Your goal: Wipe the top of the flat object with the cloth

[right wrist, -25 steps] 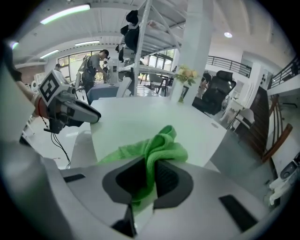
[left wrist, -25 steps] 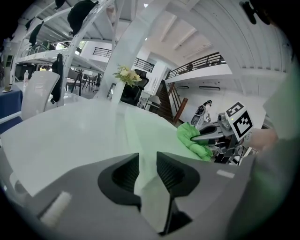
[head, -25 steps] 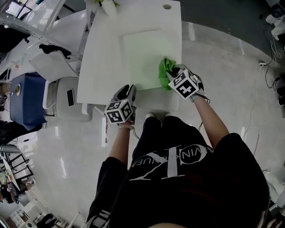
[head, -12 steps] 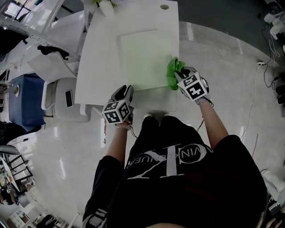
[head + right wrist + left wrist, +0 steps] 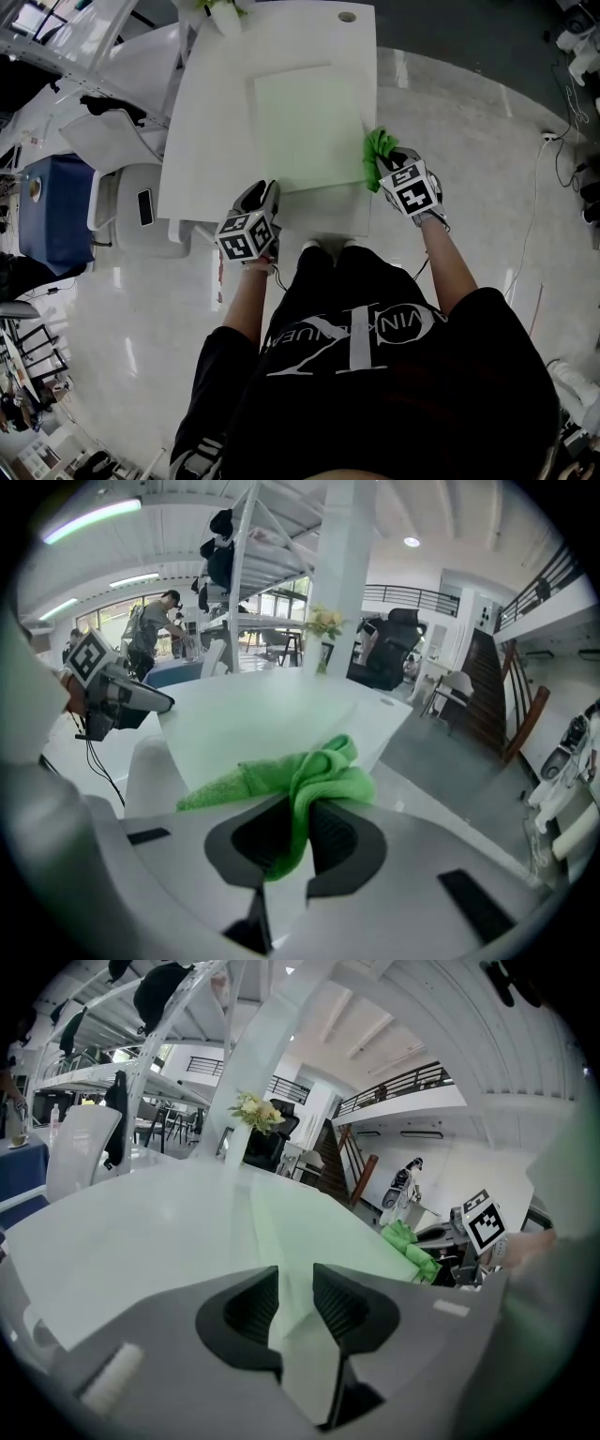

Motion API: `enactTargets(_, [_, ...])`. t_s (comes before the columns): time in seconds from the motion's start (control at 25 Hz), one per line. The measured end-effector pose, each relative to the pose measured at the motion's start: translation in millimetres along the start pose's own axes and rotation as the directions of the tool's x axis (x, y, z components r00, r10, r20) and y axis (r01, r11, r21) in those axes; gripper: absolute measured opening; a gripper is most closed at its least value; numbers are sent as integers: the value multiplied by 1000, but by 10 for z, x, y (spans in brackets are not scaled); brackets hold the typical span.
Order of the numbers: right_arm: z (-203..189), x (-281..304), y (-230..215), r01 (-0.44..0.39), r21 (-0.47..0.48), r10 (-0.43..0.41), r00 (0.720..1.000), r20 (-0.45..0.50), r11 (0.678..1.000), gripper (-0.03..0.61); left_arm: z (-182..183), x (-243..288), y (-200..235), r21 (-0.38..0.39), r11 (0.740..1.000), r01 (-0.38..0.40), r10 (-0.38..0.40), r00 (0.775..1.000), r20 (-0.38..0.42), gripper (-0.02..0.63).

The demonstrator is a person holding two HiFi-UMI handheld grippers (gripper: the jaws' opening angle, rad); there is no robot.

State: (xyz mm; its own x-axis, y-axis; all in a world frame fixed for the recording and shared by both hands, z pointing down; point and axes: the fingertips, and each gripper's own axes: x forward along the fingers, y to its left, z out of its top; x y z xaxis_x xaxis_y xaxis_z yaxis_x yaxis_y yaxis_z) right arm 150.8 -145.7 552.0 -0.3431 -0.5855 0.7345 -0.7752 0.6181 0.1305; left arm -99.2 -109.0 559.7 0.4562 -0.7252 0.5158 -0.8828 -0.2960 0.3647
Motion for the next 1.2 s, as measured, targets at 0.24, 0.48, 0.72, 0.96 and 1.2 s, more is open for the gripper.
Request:
enactTargets(0.24, [-147,57,-45,22,31,-20,999,-38,999,41,16,-2,24,7,1000,0,0,1000,5,124])
enactTargets(0.48, [-93,-79,-247,83,51,-83,996,-16,995,41,76,-55,54,23,999,48,-48,998,28,126])
enactTargets(0.72, [182,-269,-463,127,89,-134,988,79,988,41,284,-194,208,39,999,6,-9,996,94,117])
enactTargets(0.96, [737,-343,-479,112,104,-134,961,243,988,41,708,-199,325,84,995,-50,32,979,202,37])
enactTargets(1.2, [1251,-447,-413,87,92,-116,921,372,992,41,1186,-226,275,144,987,-76,27,948,316,12])
